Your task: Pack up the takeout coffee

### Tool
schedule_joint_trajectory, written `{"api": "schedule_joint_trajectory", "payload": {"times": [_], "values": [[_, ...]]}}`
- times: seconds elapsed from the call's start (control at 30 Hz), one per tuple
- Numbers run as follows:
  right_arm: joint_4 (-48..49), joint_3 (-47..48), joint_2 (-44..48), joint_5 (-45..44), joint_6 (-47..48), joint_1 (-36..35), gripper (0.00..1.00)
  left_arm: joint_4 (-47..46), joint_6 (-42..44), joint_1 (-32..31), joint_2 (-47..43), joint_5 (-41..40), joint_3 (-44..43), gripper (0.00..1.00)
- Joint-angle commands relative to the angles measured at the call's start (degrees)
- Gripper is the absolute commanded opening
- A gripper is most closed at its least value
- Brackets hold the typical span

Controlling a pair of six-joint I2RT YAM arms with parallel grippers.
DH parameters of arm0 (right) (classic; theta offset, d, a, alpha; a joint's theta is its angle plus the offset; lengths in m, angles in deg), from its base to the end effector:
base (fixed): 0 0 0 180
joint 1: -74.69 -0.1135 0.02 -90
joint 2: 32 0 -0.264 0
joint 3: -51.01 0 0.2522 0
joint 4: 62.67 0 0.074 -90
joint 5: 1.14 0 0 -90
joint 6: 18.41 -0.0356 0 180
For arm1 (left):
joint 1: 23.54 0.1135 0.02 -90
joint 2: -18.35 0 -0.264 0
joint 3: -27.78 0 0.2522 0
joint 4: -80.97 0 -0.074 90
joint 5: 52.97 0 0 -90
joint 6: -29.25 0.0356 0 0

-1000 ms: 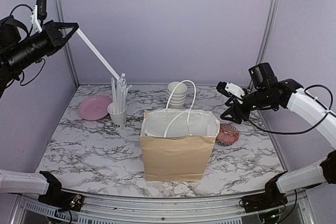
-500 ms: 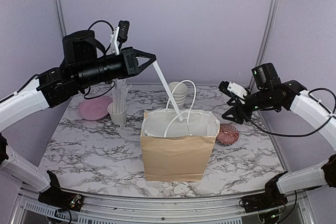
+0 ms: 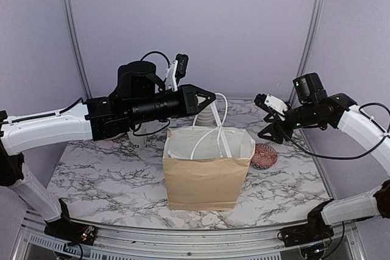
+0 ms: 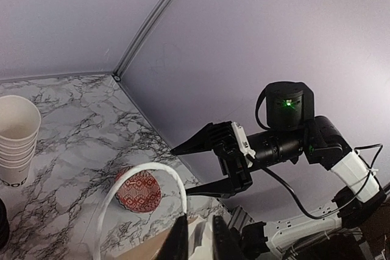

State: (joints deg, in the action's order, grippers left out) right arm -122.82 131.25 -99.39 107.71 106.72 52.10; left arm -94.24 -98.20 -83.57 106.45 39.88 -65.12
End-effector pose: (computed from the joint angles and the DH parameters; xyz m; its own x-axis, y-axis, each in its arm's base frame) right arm 0.2148 0.1018 0.3342 -0.2293 -0.6852 -0.6913 -0.8532 0.4833 -0.1960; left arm 0.1844 -0.3232 0.3985 -0.5411 -0.2773 -0.7939 0.7067 0.3618 -0.6081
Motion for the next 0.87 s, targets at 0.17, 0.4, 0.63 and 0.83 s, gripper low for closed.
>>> {"api": "schedule_joint_trajectory", "payload": {"times": [0.17,0.4,0.63,0.83], "values": [[-0.6,2.86,-0.14,-0.04,-3.09,2.16,0.72,4.79,2.52,0.2,-8.79,-11.98,2.64,0.55],[7.33,5.02,2.72,0.22,-8.54,11.1,0.99,22.57,14.96,4.4,-15.68,-26.41,-1.83,0.75],[21.49,3.99,9.07,-4.25,-18.87,14.77,0.99,37.87,24.81,15.39,-18.14,-37.5,-4.79,0.88],[25.5,2.8,12.02,-10.95,-23.26,14.77,0.99,42.38,28.94,19.61,-18.04,-44.43,-4.37,0.99]]}}
